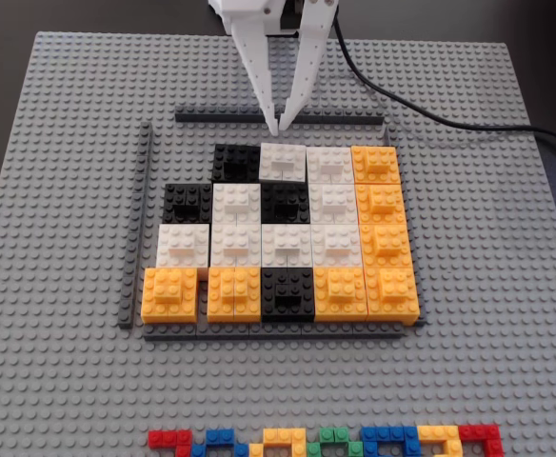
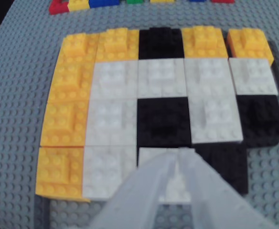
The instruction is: Grab the cube and place it into the grid
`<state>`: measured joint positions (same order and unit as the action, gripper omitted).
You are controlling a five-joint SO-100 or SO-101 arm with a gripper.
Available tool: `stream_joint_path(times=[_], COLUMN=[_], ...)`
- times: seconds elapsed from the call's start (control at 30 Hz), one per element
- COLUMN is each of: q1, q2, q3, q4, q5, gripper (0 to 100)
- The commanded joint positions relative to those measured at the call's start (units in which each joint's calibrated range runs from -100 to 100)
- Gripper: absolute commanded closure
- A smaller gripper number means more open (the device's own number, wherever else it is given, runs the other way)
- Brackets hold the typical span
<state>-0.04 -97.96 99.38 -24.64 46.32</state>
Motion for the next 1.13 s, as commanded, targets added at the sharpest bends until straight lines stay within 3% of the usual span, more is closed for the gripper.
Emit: stream_joint_path(times=[0.0,1.1], q1=[-0.1,0.0], q2=[-2.0,-2.0], q3=[0.5,0.5], q4=[1.1,3.2], q5=[-0.4,-0.5], gripper=[100,100])
